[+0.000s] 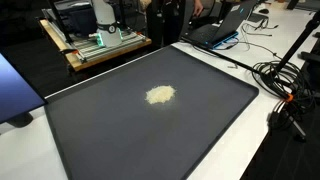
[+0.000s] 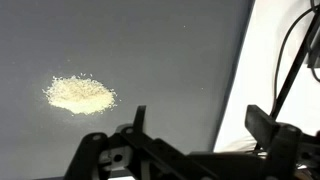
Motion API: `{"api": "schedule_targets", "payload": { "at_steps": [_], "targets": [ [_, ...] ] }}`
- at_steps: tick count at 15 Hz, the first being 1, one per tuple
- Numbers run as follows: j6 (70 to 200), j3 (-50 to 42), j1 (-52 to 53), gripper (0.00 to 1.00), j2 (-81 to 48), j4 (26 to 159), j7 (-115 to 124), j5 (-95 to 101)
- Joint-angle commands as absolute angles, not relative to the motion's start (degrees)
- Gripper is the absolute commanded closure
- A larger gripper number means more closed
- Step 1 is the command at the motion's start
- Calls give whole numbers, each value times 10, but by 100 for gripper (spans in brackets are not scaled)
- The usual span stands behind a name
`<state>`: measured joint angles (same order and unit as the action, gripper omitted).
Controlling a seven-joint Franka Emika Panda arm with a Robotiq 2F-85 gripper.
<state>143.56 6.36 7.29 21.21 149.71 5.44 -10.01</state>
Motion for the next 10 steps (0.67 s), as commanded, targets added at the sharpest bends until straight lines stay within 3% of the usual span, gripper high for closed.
{"api": "schedule_targets", "payload": {
  "at_steps": [1,6,10],
  "targets": [
    [1434,62,74,0,212,1496,55,-99],
    [1434,62,74,0,212,1496,55,-99],
    [1404,45,132,0,226,1489,-27,-167]
  ]
}}
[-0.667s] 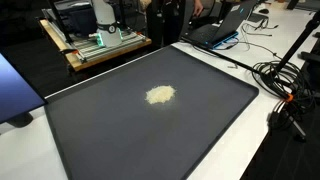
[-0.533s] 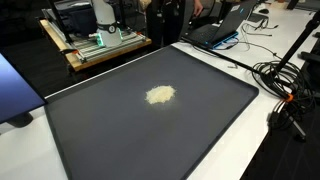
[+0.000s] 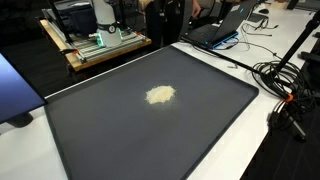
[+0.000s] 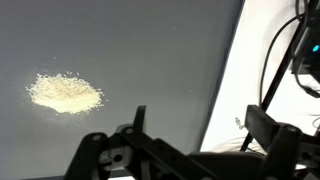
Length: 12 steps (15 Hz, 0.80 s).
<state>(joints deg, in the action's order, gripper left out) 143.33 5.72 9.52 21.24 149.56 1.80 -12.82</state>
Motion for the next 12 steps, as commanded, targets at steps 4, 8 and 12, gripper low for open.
{"api": "schedule_targets", "payload": {
  "at_steps": [4,8,12],
  "targets": [
    [1346,53,165,0,256,1484,-46,-191],
    [1312,58,194,0,295,1484,-58,-216],
    [1303,52,224,0,311,1482,-94,-256]
  ]
}}
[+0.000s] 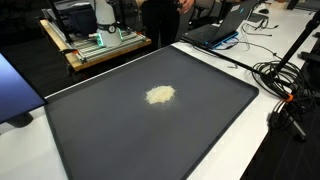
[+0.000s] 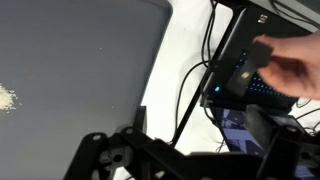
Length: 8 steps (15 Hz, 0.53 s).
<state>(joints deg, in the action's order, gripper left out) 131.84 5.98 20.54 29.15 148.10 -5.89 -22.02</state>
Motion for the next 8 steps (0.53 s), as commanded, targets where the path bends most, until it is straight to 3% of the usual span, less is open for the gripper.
{"api": "schedule_targets", "payload": {
  "at_steps": [1,5,7,8],
  "targets": [
    [1304,50,229,0,310,1481,-104,-264],
    [1294,36,237,0,308,1482,-151,-289],
    [1287,30,235,14,307,1481,-170,-296],
    [1283,28,233,30,307,1481,-175,-297]
  ]
}}
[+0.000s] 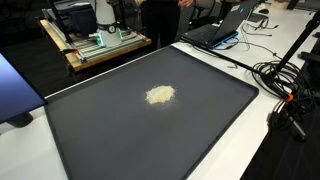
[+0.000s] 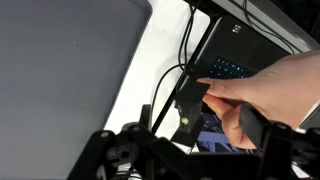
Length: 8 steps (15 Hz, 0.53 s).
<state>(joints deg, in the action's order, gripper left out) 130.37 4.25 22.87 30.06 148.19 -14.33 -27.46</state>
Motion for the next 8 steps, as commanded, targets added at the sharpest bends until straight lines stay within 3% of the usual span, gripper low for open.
{"api": "schedule_targets", "payload": {
  "at_steps": [1,8],
  "targets": [
    [1279,26,233,38,307,1481,-181,-299],
    [1267,24,229,92,306,1479,-194,-305]
  ]
}}
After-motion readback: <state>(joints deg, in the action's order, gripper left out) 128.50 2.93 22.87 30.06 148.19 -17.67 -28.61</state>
